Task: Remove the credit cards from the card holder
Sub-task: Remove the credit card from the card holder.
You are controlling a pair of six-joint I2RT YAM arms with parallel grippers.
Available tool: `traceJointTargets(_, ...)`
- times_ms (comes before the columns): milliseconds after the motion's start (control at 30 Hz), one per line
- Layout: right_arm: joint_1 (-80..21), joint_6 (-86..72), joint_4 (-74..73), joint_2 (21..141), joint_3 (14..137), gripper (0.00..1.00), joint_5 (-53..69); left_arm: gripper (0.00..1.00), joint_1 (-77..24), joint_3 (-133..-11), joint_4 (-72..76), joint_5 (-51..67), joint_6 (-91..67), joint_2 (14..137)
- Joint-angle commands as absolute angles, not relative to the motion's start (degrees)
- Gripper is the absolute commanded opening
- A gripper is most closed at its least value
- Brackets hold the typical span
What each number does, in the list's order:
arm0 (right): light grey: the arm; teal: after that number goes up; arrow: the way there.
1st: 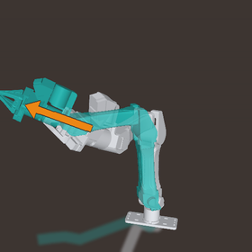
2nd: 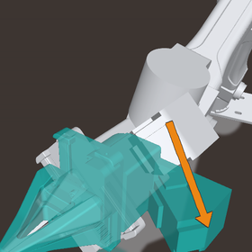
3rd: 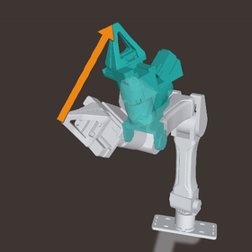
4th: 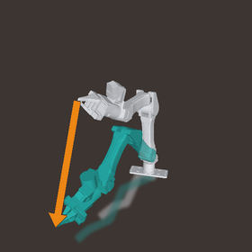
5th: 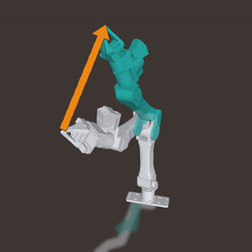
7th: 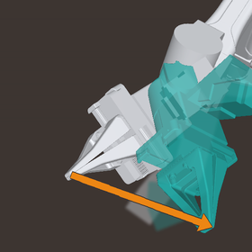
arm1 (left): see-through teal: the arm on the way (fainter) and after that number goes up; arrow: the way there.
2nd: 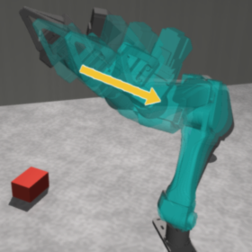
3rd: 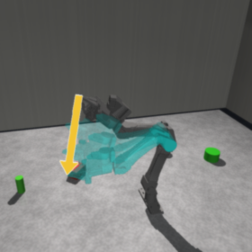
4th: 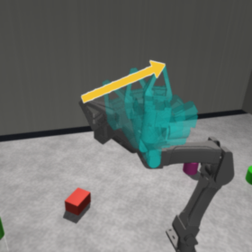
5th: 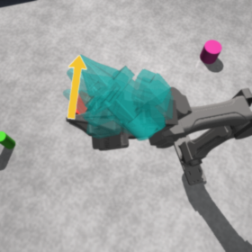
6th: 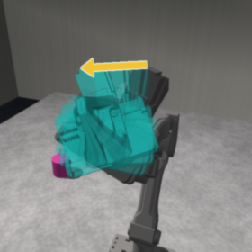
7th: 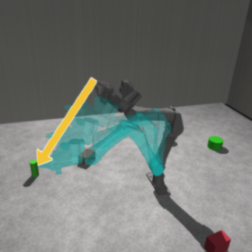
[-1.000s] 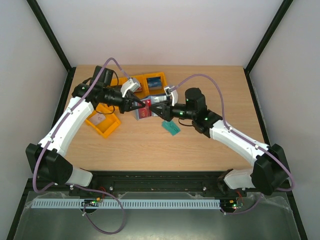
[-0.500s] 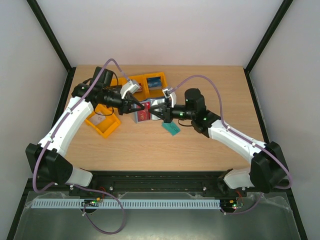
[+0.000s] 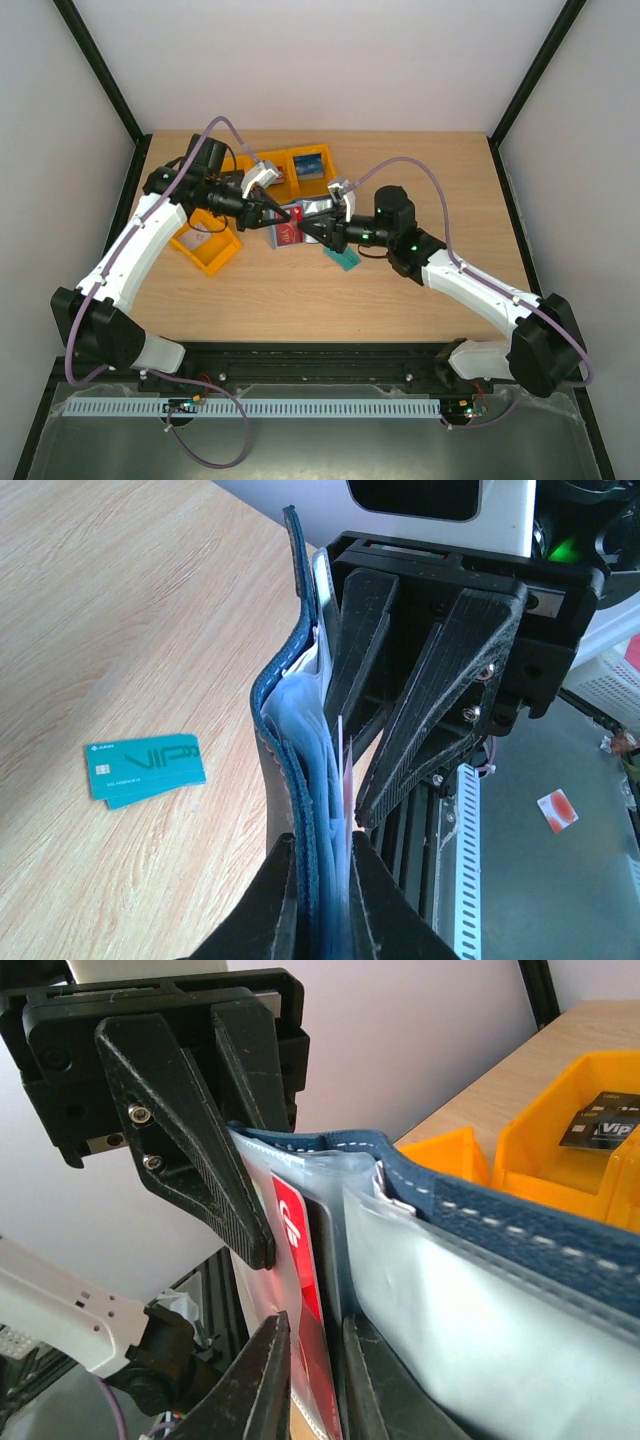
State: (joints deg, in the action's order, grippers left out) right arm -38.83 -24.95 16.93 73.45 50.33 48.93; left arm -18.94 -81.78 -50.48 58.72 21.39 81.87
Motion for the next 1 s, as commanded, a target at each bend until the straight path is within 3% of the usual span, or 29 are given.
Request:
traceJointTargets(0, -43.21, -22.46, 25.10, 71.85, 51.55, 0.16, 49.54, 0.02, -20.96, -83.01, -48.23, 65.24, 23.19, 82.32)
traceJointTargets(267, -44.41, -23.29, 26.50, 75.57, 54.87, 0.30, 58.80, 0.02, -22.45, -82.91, -46.11, 64.84, 21.52, 83.03)
traceJointTargets(567, -44.44, -22.75, 29.69, 71.05, 52.71, 0.26, 67.72, 0.02, -21.79, -82.84, -42.92, 61.84, 20.55, 83.54)
traceJointTargets(700, -44.47, -21.18, 27.71, 68.97, 52.83, 0.30, 70.74, 0.02, -21.35, -82.81, -42.89, 59.15, 21.81, 83.57)
traceJointTargets(967, -44.47, -20.38, 24.29, 67.51, 52.66, 0.33, 55.13, 0.02, -23.41, -83.18, -44.92, 59.95, 23.98, 83.03)
